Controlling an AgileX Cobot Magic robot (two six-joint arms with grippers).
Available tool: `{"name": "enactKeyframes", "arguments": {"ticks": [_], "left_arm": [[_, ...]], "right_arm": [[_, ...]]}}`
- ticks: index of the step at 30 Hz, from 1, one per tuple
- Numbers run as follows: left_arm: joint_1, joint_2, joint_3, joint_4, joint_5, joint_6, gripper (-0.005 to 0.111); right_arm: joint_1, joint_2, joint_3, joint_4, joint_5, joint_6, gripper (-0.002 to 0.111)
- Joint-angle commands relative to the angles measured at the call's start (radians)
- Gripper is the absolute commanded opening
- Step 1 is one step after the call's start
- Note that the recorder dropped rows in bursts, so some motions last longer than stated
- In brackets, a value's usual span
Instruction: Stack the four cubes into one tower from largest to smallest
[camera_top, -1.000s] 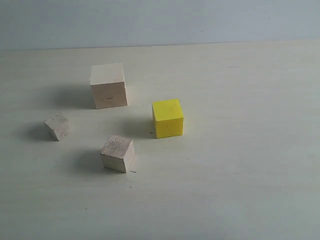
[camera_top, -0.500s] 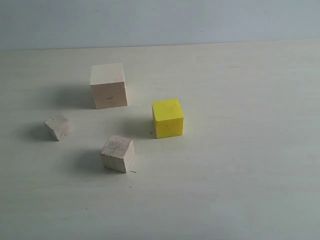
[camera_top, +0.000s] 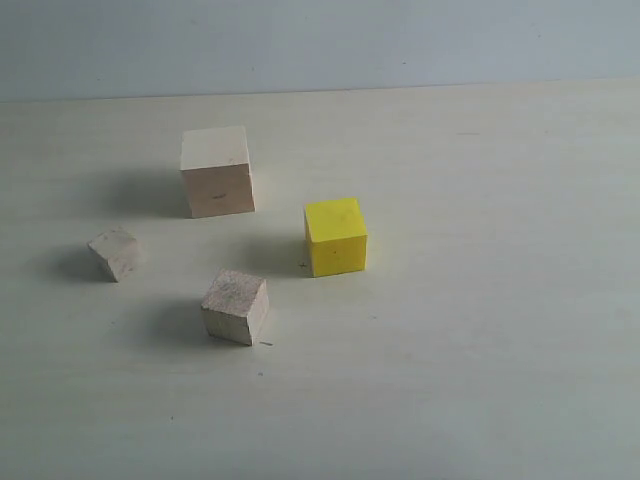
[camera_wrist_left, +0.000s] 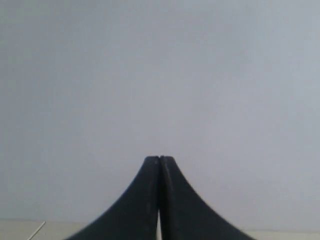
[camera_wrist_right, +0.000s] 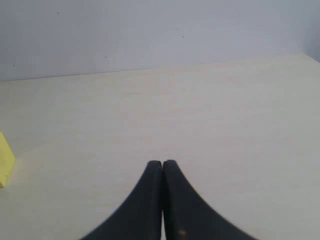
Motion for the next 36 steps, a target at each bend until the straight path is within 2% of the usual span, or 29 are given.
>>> {"name": "enactKeyframes", "arguments": {"ticks": [1, 6, 14, 17, 21, 25, 29, 36], "left_arm": [[-0.015, 0.099, -0.102, -0.007, 0.131, -0.011, 0.000], [-0.132, 0.184, -0.142, -0.060, 0.113, -0.006, 0.000], [-0.366, 0.423, -0.170, -0.060, 0.123, 0.045, 0.000], [-0.422, 0.499, -0.175, -0.060, 0.110, 0.045, 0.000], [-0.435, 0.558, -0.175, -0.060, 0.075, 0.045, 0.000], [-0.435, 0.558, -0.175, -0.052, -0.001, 0.045, 0.000], [-0.435, 0.558, -0.173, -0.052, 0.016, 0.041, 0.000], [-0.435, 0.606, -0.171, -0.056, 0.011, 0.041, 0.000]], "right_arm": [[-0.005, -0.005, 0.005, -0.005, -0.009, -0.007, 0.000], [-0.005, -0.005, 0.005, 0.035, -0.065, -0.004, 0.000], [-0.005, -0.005, 0.005, 0.073, -0.283, 0.020, 0.000], [-0.005, -0.005, 0.005, 0.073, -0.315, 0.013, 0.000], [-0.005, -0.005, 0.005, 0.073, -0.321, 0.013, 0.000], [-0.005, -0.005, 0.005, 0.078, -0.449, 0.021, 0.000], [-0.005, -0.005, 0.005, 0.206, -0.572, 0.021, 0.000], [-0.003, -0.005, -0.003, 0.133, -0.472, 0.108, 0.000]]}}
